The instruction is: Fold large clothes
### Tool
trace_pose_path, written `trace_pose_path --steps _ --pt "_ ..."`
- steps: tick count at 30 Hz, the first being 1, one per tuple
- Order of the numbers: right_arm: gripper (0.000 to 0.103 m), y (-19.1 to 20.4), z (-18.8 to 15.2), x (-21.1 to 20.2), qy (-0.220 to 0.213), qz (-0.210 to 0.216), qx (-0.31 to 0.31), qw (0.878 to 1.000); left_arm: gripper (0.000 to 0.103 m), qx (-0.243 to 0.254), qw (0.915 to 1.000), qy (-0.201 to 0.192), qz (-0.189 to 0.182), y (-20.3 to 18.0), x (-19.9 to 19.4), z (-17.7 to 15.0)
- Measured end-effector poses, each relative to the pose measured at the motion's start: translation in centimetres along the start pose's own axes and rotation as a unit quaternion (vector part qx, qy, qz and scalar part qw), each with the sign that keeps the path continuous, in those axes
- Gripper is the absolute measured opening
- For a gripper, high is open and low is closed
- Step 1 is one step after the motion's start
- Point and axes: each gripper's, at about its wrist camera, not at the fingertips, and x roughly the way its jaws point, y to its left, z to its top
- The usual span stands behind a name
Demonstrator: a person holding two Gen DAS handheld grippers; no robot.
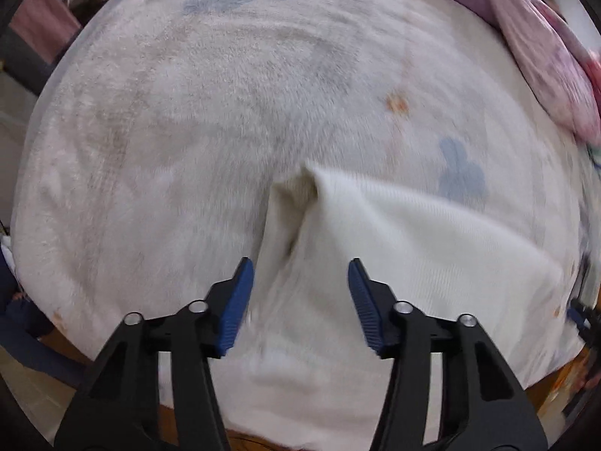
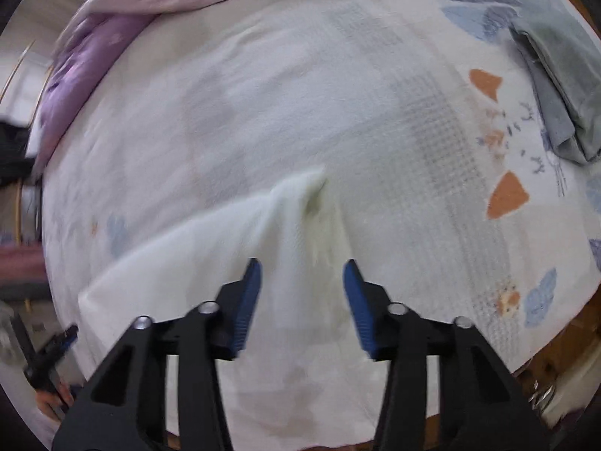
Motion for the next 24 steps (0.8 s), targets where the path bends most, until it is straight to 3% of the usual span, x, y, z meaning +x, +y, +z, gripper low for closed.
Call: trace_pose_path --steps 1,2,4,5,7,11,15,19,22,24 --pt "0.025 0.1 -1.1 0.8 0.014 0.002 -0.013 1.0 0.039 0.005 0.9999 0.006 -0.01 -0.1 0.2 -1.4" --pt "0.02 0.4 -1.7 1.8 0.025 -0.001 -0.022 0.999 0.035 0.007 0.9996 0.02 -0.019 -0.2 0.8 -2.7" --pt "0.013 0.2 -4.1 4.4 0.058 -0.03 -0.039 0.997 0.013 0.009 0.9982 0.058 -0.014 -0.2 2.7 -4.9" --pt "0.012 -0.3 -5.6 6.0 0.082 -0.043 -0.034 0.995 0.012 0.003 0.9964 0.085 -0.002 0.0 4.1 -6.6" --pt "0.008 -1.2 -8.3 6.5 0.088 -0.046 -0.012 0.995 0.008 -0.025 0.993 0.115 0.008 1.1 5.9 -9.6" --pt "0.007 -2.3 -12.1 5.8 0.123 -0.059 0.022 0.99 0.007 -0.071 0.9907 0.116 0.011 2.6 5.9 -13.2" --pt "0.003 -3.7 -14.4 8.4 0.151 -0.071 0.043 0.985 0.007 -0.049 0.9923 0.111 0.026 1.8 7.4 -13.4" --pt "0.006 -1.9 -13.4 8.1 0.169 -0.098 0.039 0.98 0.007 -0.012 0.9903 0.125 0.059 0.0 6.3 -12.5" --pt "0.006 0.9 -13.3 6.3 0.163 -0.044 0.015 0.986 0.007 0.013 0.9928 0.117 0.023 -1.9 4.0 -13.3" --pt "0.006 2.4 -13.8 6.5 0.173 -0.029 -0.011 0.984 0.007 0.026 0.9919 0.124 0.009 -3.2 3.9 -14.1"
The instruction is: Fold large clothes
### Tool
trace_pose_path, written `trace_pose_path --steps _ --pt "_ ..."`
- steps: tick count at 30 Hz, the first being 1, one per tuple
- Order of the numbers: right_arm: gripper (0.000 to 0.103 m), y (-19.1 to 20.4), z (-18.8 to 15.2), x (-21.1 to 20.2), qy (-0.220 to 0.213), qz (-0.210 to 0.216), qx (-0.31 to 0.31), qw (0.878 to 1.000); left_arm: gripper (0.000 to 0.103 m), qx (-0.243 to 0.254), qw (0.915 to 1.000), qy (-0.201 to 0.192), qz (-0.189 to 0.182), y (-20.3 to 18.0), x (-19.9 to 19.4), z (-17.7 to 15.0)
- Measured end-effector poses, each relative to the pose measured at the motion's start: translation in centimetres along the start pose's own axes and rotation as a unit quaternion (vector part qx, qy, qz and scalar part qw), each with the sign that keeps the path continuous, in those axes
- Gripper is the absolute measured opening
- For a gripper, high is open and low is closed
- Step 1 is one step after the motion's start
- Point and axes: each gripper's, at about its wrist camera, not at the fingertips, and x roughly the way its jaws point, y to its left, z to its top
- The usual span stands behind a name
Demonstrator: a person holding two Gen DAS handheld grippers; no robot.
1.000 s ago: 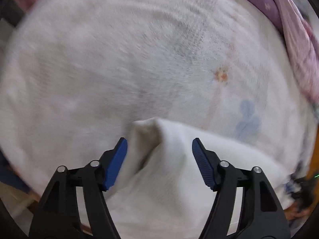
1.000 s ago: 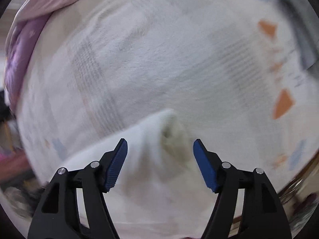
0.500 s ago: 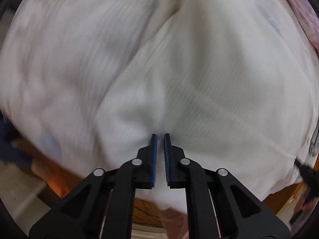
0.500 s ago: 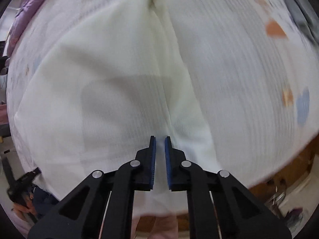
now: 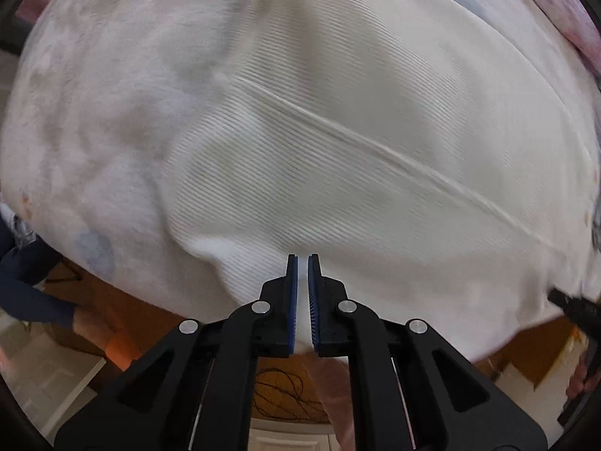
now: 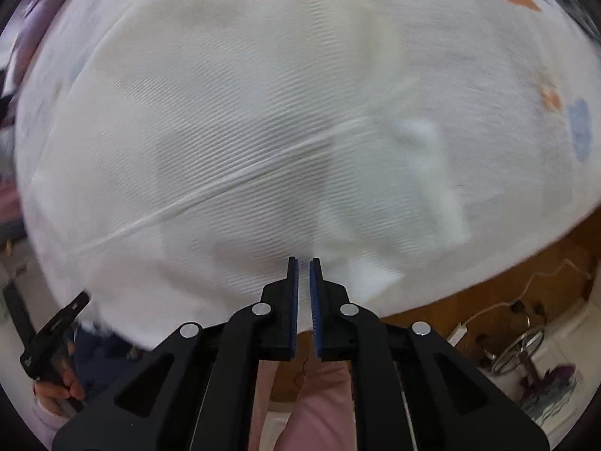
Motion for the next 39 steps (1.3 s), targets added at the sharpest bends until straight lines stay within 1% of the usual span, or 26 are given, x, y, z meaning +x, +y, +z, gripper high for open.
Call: trace_pose_path --steps 2,4,5,7,8,10,12,14,16,17,20,22,23,24,26,27,28,29,30,31,32,33,34,36,38,39 --pt "0.006 1.6 -0.3 1.6 0.012 0.0 -0.021 1.0 0.007 0.016 0.9995 0.021 -0.016 -1.9 1.7 -0.9" --pt "0.005 2.6 -0.4 5.1 0.041 -0.022 -0.029 0.998 0.006 0.032 0.9988 0.038 0.004 -3.3 4.3 -1.6" --pt "0.004 3.1 -0.8 5.6 0.034 -0.028 -0.032 0.999 0.006 0.037 0.9988 0.028 0.014 -3.7 4.7 -1.7" --pt "0.006 3.4 -0.5 5.0 0.044 -0.037 -0.03 0.998 0.004 0.033 0.9985 0.037 0.023 -4.3 4.4 -1.3" --pt "0.008 3.6 -0.3 4.5 0.049 -0.033 -0.027 0.998 0.004 0.023 0.9989 0.04 0.011 -4.3 3.6 -1.0" --pt "0.008 4.2 -0.1 2.6 0.037 0.003 -0.028 0.999 0.005 0.025 0.9993 0.017 -0.023 -5.0 1.5 -0.5" --pt "0.008 5.7 0.8 0.7 0.016 0.011 -0.047 0.999 0.005 0.044 0.9988 -0.004 -0.021 -6.1 -0.1 0.2" --pt "0.008 6.8 1.5 -1.0 -0.009 0.028 -0.058 0.998 0.005 0.051 0.9976 -0.029 -0.037 -7.3 -1.7 1.9" --pt "0.008 8.6 3.8 -2.5 -0.034 0.057 -0.065 0.996 0.005 0.05 0.9957 -0.051 -0.059 -8.2 -2.5 4.2" --pt "0.008 8.5 4.5 -2.9 -0.044 0.064 -0.07 0.994 0.005 0.053 0.9944 -0.063 -0.066 -8.9 -2.8 5.5" --pt "0.008 12.9 9.3 -4.1 -0.077 0.072 -0.103 0.989 0.005 0.068 0.9894 -0.1 -0.08 -11.3 -3.3 10.2" --pt "0.008 15.6 12.1 -3.9 -0.09 0.086 -0.123 0.985 0.005 0.074 0.9862 -0.115 -0.094 -12.4 -2.8 12.7" --pt "0.008 17.1 11.5 -3.3 -0.096 0.087 -0.132 0.983 0.005 0.076 0.9861 -0.115 -0.093 -12.9 -2.4 13.7" --pt "0.008 18.6 12.2 -2.7 -0.102 0.089 -0.145 0.98 0.005 0.075 0.986 -0.116 -0.093 -13.3 -1.7 15.2" --pt "0.008 19.7 14.9 -1.0 -0.098 0.091 -0.165 0.977 0.005 0.074 0.986 -0.119 -0.09 -13.2 -0.2 17.4" --pt "0.005 20.5 15.7 0.4 -0.088 0.078 -0.172 0.978 0.003 0.073 0.9871 -0.115 -0.084 -12.6 0.5 18.3" --pt "0.0 20.9 15.9 1.9 -0.077 0.052 -0.183 0.979 0.003 0.071 0.9874 -0.109 -0.09 -12.0 1.0 18.0" --pt "0.0 20.4 15.7 2.8 -0.072 0.045 -0.198 0.976 0.003 0.068 0.9869 -0.105 -0.102 -11.5 1.1 18.2" --pt "0.0 19.7 15.8 2.8 -0.072 0.05 -0.211 0.974 0.003 0.069 0.9865 -0.107 -0.103 -10.8 0.9 18.2" --pt "0.0 19.0 15.7 2.6 -0.077 0.045 -0.219 0.972 0.002 0.075 0.9876 -0.122 -0.065 -10.1 0.4 18.0" --pt "0.0 17.6 15.4 2.0 -0.079 0.038 -0.224 0.971 0.002 0.085 0.9863 -0.135 -0.044 -8.9 -0.1 17.7" --pt "0.0 15.9 15.2 1.5 -0.079 0.03 -0.224 0.971 0.002 0.086 0.9859 -0.131 -0.06 -8.1 -0.1 17.5" --pt "0.0 13.8 15.0 0.9 -0.082 0.015 -0.218 0.972 0.002 0.081 0.9866 -0.126 -0.065 -6.9 -0.1 17.3" --pt "0.0 10.4 14.5 -0.2 -0.086 0.004 -0.2 0.976 0.002 0.075 0.9889 -0.128 -0.007 -4.7 -0.2 17.1" --pt "0.0 6.8 13.7 -1.5 -0.088 0.0 -0.177 0.98 0.002 0.032 0.991 -0.13 -0.014 -1.8 -0.9 17.1" --pt "0.0 5.4 13.5 -1.9 -0.092 -0.05 -0.163 0.981 0.002 0.012 0.991 -0.133 -0.007 -0.3 -1.4 16.9"
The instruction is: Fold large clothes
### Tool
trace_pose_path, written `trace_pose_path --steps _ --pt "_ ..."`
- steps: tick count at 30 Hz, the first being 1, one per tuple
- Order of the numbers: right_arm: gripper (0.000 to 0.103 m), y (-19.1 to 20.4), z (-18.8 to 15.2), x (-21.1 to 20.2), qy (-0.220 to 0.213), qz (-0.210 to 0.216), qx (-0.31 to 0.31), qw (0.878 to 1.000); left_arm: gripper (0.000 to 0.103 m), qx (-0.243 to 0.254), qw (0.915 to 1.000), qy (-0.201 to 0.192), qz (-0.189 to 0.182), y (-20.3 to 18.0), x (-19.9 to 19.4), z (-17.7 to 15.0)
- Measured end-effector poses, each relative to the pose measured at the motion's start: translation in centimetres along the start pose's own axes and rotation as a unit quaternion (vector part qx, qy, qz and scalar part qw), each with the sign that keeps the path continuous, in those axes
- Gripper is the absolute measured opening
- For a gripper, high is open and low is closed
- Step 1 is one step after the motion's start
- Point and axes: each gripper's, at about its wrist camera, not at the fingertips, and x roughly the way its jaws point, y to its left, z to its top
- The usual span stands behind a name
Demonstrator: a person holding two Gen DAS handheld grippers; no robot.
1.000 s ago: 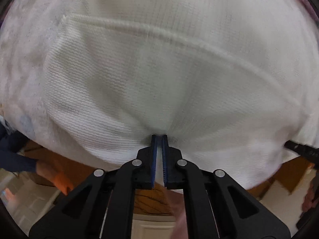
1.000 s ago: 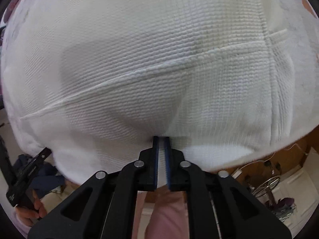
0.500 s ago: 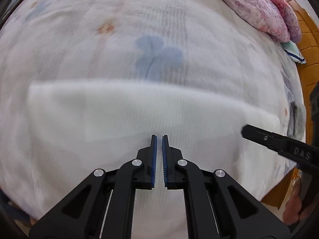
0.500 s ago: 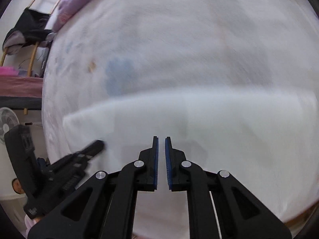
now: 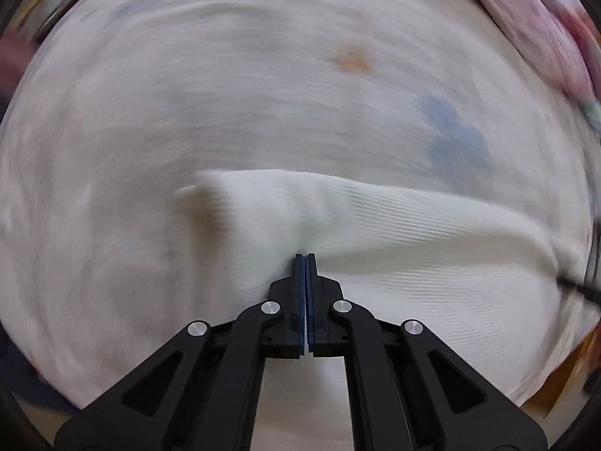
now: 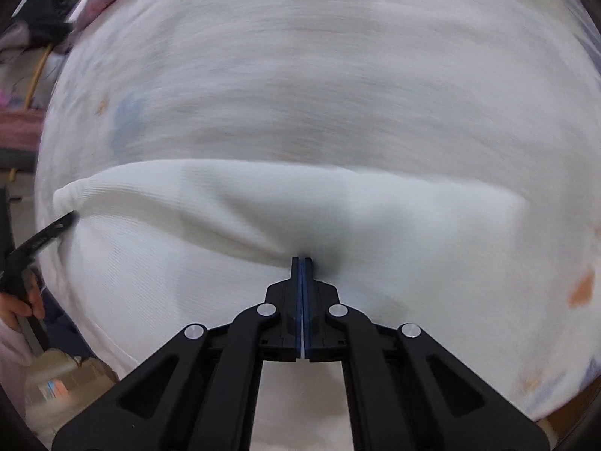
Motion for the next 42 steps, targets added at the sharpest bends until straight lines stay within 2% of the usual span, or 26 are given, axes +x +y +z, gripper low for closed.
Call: trace_pose_path --steps 1,3,4,5,7,10,12,14,15,17,18,20,22,25,27,28,31,33,35,39,42 --pt "0.0 -1.2 -0.6 -0.4 0.004 -0.026 0.007 1.0 0.002 -0.004 0.9999 0.001 0.01 0.7 -0.2 -0.1" --pt "0.0 -3.0 -1.5 -1.5 0.004 -0.023 0.047 0.999 0.002 -0.012 0.9995 0.002 0.03 1.9 -0.6 -0.3" --pt "0.0 -3.4 -1.8 -2.2 -0.001 -0.023 0.064 0.998 0.002 -0.018 0.9995 0.002 0.026 2.4 -1.0 -0.6" --pt "0.0 -3.4 -2.0 -2.7 -0.006 -0.027 0.068 0.997 0.002 -0.02 0.9993 0.002 0.03 2.6 -1.4 -0.7" --pt "0.002 -1.5 -1.9 -3.9 -0.027 -0.03 0.056 0.998 0.003 -0.013 0.9979 -0.001 0.063 1.9 -2.4 -0.6" --pt "0.002 3.1 -1.3 -4.5 -0.043 0.026 0.027 0.998 0.003 -0.023 0.9994 -0.025 -0.006 -0.9 -4.1 -0.3" --pt "0.002 7.0 -0.9 -3.8 -0.049 0.055 0.002 0.997 0.003 -0.009 0.999 -0.031 -0.031 -3.8 -4.5 -0.3" --pt "0.002 10.1 -0.3 -2.6 -0.044 0.08 -0.007 0.996 0.003 0.016 0.9967 -0.026 -0.075 -8.1 -3.8 -0.3" --pt "0.003 11.2 -0.4 -1.8 -0.035 0.097 -0.006 0.995 0.003 0.039 0.9954 -0.015 -0.086 -10.4 -3.3 -0.9" --pt "0.003 13.1 -0.3 0.6 -0.008 0.104 -0.006 0.995 0.003 0.065 0.9938 0.01 -0.089 -12.3 -1.9 -2.5" --pt "0.003 13.9 -1.2 1.9 0.012 0.097 -0.01 0.995 0.003 0.072 0.9923 0.037 -0.094 -13.4 -0.7 -4.1" --pt "0.003 14.2 -3.7 2.9 0.029 0.097 -0.01 0.995 0.003 0.081 0.9911 0.06 -0.087 -14.0 0.5 -6.6" --pt "0.002 13.5 -7.3 3.2 0.049 0.106 -0.002 0.993 0.002 0.08 0.9906 0.072 -0.084 -13.4 0.6 -10.4" --pt "0.0 12.6 -11.0 4.2 0.084 0.125 0.018 0.988 0.003 0.057 0.9891 0.089 -0.103 -11.2 0.0 -14.3" --pt "0.0 12.1 -12.7 4.3 0.094 0.122 0.014 0.988 0.003 0.061 0.9863 0.127 -0.086 -10.0 0.7 -15.9" --pt "0.0 12.0 -13.8 4.5 0.12 0.113 0.015 0.986 0.003 0.068 0.9845 0.141 -0.078 -9.1 0.8 -17.2" --pt "0.0 11.2 -15.8 4.1 0.143 0.104 0.008 0.984 0.004 0.075 0.9816 0.168 -0.052 -7.2 0.8 -18.7" --pt "0.005 10.6 -16.1 3.0 0.138 0.08 -0.006 0.987 0.004 0.063 0.9846 0.156 -0.045 -5.8 0.0 -17.8" --pt "0.006 9.9 -15.2 1.7 0.123 0.081 0.004 0.989 0.004 0.055 0.9892 0.128 -0.045 -5.0 -0.8 -15.7" --pt "0.006 8.4 -10.7 -1.9 0.044 0.068 -0.006 0.997 0.004 0.06 0.9962 0.047 -0.041 -4.7 -2.4 -9.3" --pt "0.006 7.0 -6.6 -2.4 0.007 0.056 0.016 0.998 0.003 0.059 0.9973 0.019 -0.041 -4.7 -1.9 -5.6"
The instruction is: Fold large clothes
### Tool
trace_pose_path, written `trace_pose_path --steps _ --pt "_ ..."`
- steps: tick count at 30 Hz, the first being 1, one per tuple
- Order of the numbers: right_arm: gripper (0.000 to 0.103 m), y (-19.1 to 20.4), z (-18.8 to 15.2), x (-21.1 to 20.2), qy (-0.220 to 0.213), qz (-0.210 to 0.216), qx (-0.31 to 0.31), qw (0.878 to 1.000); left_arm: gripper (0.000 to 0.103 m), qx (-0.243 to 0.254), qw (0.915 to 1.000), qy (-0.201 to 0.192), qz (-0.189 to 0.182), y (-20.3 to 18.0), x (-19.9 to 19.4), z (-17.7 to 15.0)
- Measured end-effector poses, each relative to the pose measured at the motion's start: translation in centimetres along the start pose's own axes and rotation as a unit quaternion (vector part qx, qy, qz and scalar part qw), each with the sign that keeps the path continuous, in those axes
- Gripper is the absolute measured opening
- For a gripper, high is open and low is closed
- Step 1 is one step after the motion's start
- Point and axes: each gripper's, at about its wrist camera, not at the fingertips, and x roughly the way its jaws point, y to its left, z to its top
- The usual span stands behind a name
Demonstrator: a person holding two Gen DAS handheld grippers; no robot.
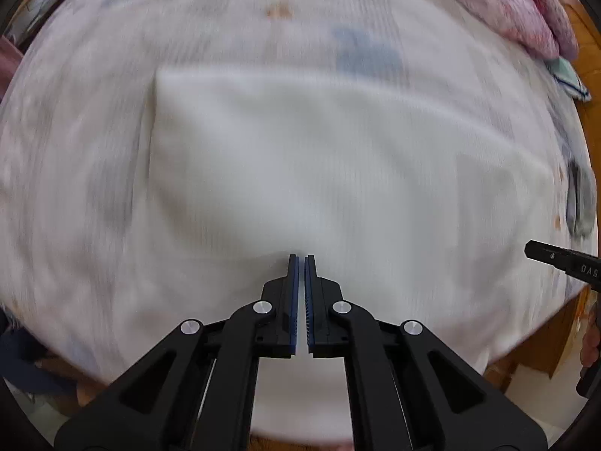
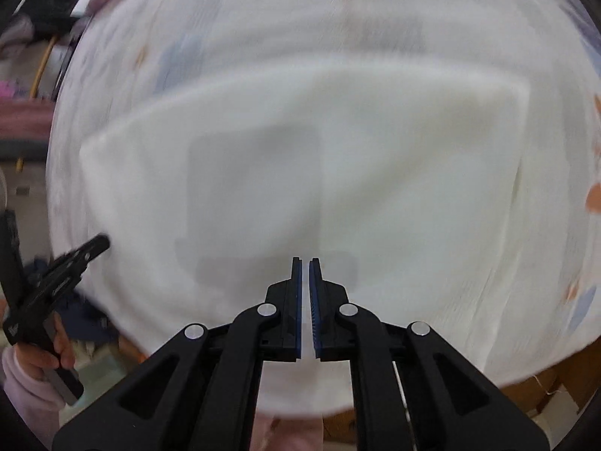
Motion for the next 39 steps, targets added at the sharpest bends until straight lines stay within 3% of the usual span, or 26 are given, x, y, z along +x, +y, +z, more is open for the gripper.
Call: trace_pose_path --steps 3,5,9,11,13,15,18,21,23,26,29,32,34,39 --pt "0.006 -2.3 1.9 1.1 -0.007 -0.015 0.024 1.0 0.003 -0.009 0.9999 0.012 -0.004 0.6 2.4 2.6" --pt "0.0 -3.0 1.5 2.8 0.012 -0.011 0.046 0.999 0.002 -0.014 0.9998 0.008 -0.014 1.3 2.9 0.7" --pt "0.0 -3.9 -3.1 3.5 0.045 -0.002 0.053 0.998 0.002 -0.029 0.9991 0.023 -0.021 3.3 3.1 -2.3" --pt "0.0 -4.2 -5.2 3.4 0.067 -0.005 0.054 0.996 0.003 -0.037 0.9983 0.042 -0.014 4.3 2.6 -4.1" --pt "0.0 -4.3 -5.9 2.6 0.068 0.0 0.071 0.995 0.004 -0.034 0.9972 0.064 0.017 5.0 2.0 -4.5" --pt "0.006 -4.3 -5.4 1.1 0.05 -0.013 0.07 0.996 0.004 -0.036 0.9987 0.029 0.02 6.1 0.5 -3.1" --pt "0.006 -4.1 -2.1 -0.7 -0.004 -0.032 0.057 0.998 0.004 -0.05 0.9981 -0.009 0.036 7.9 0.0 0.8" --pt "0.006 -5.0 2.0 -1.3 -0.05 -0.059 0.064 0.995 0.004 -0.058 0.9957 -0.047 0.054 9.0 1.1 6.5" --pt "0.006 -6.0 3.8 -0.9 -0.056 -0.077 0.076 0.993 0.003 -0.071 0.9945 -0.034 0.069 10.5 3.0 9.2" --pt "0.0 -8.0 4.0 0.9 -0.032 -0.09 0.094 0.991 0.003 -0.078 0.9923 0.002 0.096 12.3 4.8 8.2" --pt "0.0 -9.3 0.2 2.1 -0.001 -0.096 0.094 0.991 0.002 -0.091 0.9907 0.023 0.099 13.7 5.2 3.8" --pt "0.0 -10.3 -4.8 2.7 0.032 -0.095 0.126 0.987 0.002 -0.133 0.989 0.017 0.062 14.7 4.0 0.3" --pt "0.0 -10.7 -8.1 3.0 0.054 -0.091 0.148 0.983 0.002 -0.136 0.9851 0.056 0.089 14.7 4.4 -1.4" --pt "0.002 -11.6 -13.8 4.1 0.111 -0.112 0.174 0.972 0.002 -0.173 0.9788 0.073 0.082 16.0 4.1 -4.5"
